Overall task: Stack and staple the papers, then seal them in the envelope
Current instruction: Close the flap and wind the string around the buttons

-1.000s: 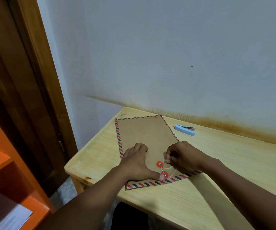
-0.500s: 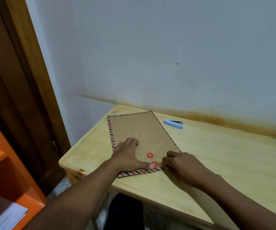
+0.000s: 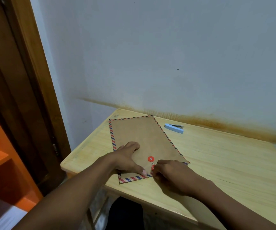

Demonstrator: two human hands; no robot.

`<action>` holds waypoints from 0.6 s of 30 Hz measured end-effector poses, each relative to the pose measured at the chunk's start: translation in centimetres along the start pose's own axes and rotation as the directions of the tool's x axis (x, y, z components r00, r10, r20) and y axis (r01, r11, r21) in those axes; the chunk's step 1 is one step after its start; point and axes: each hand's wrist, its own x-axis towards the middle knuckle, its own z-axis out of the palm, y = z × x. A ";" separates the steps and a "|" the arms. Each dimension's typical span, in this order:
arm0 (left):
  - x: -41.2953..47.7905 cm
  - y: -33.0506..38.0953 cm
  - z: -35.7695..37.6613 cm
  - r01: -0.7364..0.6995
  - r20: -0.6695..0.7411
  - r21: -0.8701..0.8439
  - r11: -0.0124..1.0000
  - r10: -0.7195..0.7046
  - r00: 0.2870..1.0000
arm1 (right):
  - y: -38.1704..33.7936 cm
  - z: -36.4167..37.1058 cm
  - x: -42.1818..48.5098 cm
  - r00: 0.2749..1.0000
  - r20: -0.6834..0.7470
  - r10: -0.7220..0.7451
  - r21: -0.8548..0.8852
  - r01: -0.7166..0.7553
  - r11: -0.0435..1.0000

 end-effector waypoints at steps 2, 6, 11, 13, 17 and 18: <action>0.0 -0.2 -0.1 -0.010 0.021 0.038 0.999 0.010 1.000 | -0.2 -0.3 0.6 1.000 0.024 -0.014 -0.007 0.014 1.000; 0.1 -0.4 0.7 -0.033 -0.032 0.046 0.998 0.034 0.999 | -0.1 -0.9 2.3 0.996 0.074 -0.044 -0.048 0.048 0.998; 0.4 -0.9 1.5 -0.060 -0.087 0.033 0.998 0.062 0.994 | 0.7 -1.5 4.7 0.993 0.110 -0.037 -0.079 0.046 0.996; 0.3 -0.9 1.5 -0.075 -0.089 0.041 0.996 0.078 0.993 | 1.3 -1.7 5.5 0.994 0.106 -0.014 -0.063 0.021 0.998; 0.5 -1.0 1.6 -0.106 -0.110 0.075 0.991 0.114 0.987 | 1.9 -2.0 7.2 0.994 0.109 0.001 0.010 -0.002 1.000; 0.6 -1.1 1.6 -0.108 -0.115 0.076 0.991 0.116 0.987 | 1.9 -2.2 7.6 0.994 0.111 0.003 0.030 -0.007 1.000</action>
